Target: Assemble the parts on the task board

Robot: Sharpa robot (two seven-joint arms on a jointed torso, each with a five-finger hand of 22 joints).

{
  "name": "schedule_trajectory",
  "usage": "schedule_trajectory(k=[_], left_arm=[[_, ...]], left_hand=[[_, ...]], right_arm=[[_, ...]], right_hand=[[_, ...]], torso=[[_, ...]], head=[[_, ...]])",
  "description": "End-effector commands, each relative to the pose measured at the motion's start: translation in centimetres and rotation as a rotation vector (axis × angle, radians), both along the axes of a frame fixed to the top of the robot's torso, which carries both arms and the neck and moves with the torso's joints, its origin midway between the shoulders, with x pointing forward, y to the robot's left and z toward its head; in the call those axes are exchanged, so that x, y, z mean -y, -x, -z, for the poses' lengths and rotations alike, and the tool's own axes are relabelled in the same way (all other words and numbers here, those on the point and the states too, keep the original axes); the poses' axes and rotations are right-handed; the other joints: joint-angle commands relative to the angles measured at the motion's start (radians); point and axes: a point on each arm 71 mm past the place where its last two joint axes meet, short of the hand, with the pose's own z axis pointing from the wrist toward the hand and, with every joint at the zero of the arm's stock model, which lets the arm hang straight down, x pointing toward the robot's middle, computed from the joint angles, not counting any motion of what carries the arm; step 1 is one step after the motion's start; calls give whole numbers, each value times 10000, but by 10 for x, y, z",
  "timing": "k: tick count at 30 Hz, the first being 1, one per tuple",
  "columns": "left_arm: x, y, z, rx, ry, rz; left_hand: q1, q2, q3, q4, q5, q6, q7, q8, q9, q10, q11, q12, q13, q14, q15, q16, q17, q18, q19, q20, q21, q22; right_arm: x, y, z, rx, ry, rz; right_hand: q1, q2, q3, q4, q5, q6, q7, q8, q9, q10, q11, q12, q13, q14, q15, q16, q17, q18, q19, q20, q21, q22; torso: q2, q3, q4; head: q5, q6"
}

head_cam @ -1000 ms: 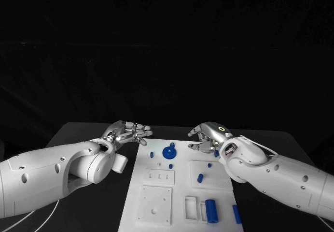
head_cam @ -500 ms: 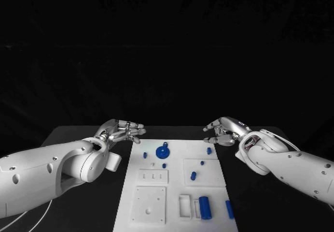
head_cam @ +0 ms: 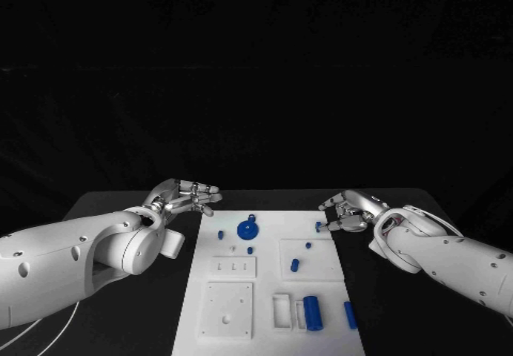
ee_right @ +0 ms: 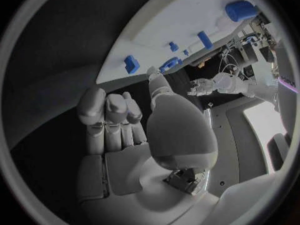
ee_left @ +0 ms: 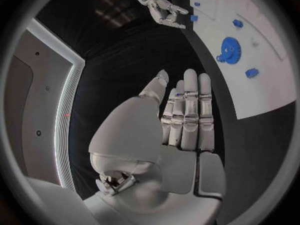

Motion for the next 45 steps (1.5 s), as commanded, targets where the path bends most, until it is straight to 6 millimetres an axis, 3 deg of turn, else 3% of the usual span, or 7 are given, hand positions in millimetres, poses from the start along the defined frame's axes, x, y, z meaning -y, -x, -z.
schedule_trajectory(k=[1, 6, 14, 19, 27, 34, 45], left_arm=[[3, 0, -3, 139, 41, 228], [3, -1, -2, 134, 31, 213], [2, -1, -2, 135, 27, 201], [2, 0, -2, 132, 32, 218], [-1, 0, -2, 88, 17, 168], [-2, 0, -2, 70, 2, 136], [-2, 1, -1, 42, -49, 191]], left_hand=[[14, 24, 72, 0, 5, -4, -59, -25, -7, -85, 7, 19, 6, -49, 19, -16, 15, -86, -8, -56, -35, 11], [11, 30, 76, 1, 6, -3, -58, -23, -6, -107, 13, 20, 7, -50, 22, -15, 16, -81, -8, -51, -38, 16], [11, 31, 79, 1, 7, -5, -56, -24, -6, -126, 19, 20, 7, -50, 24, -13, 17, -77, -8, -48, -39, 23], [-36, 44, 72, 34, 11, -14, -52, -27, -7, -165, 31, 18, 6, -51, 32, -12, 18, -73, -8, -39, -47, 29], [-60, 40, 64, 66, 13, -35, -46, -29, -9, -217, 45, 20, 7, -49, 39, -13, 17, -69, 3, -31, -68, 20], [-42, 30, 68, 65, 15, -35, -45, -25, -6, -249, 55, 18, 6, -52, 43, -17, 15, -65, 5, -28, -79, 17], [0, 31, 87, 71, 27, -25, -40, -23, -5, -307, 72, 16, 5, -57, 49, -20, 13, -56, 11, -23, -90, 25]], right_arm=[[-1, 0, 9, -592, -180, -317], [2, 0, 19, -1039, -424, -245], [4, 0, 28, -1261, -549, -143], [5, -1, 31, -1391, -727, -56], [3, -2, 36, -1506, -808, -63], [1, -3, 37, -1502, -837, -60], [-2, -3, 38, -1483, -888, -56]], right_hand=[[207, 66, -143, -21, -120, -101, -7, -33, -9, -85, -12, -22, -4, -31, 63, -42, 2, 69, 466, 77, -43, 1168], [224, 93, -213, -64, -459, -118, 6, -33, -9, -74, 3, 33, 43, -29, 73, -22, 28, 71, 463, 86, -2, 1177], [226, 220, -192, -128, -321, 89, -9, -24, -1, -43, -5, 94, 88, -18, 69, 41, 101, 79, 468, 86, 74, 1191], [-98, 687, 89, -451, -269, 562, -49, -14, 11, -9, -34, 123, 107, -10, 49, 78, 172, 64, 458, 70, 136, 1193], [-373, 1150, 1142, -996, -512, 854, -120, -22, 3, 18, -90, 140, 134, -2, -2, 89, 224, 16, 442, 17, 174, 1194], [-650, 1066, 1995, -1310, -503, 861, -131, -22, 3, 35, -98, 155, 161, 5, -10, 103, 273, 2, 444, 6, 216, 1201], [-683, 917, 1945, -1366, -351, 813, -120, -20, 5, 42, -91, 154, 162, 4, -8, 104, 285, 7, 440, 8, 221, 1199]], torso=[[9, -12, 52], [9, -6, 72], [14, -7, 35], [9, -17, 51], [10, -4, 35], [9, -7, 51], [1, -9, 34]], head=[[-12, -27], [-23, -83], [-10, -113], [-76, -140], [-77, -162], [-76, -169], [-59, -161]])
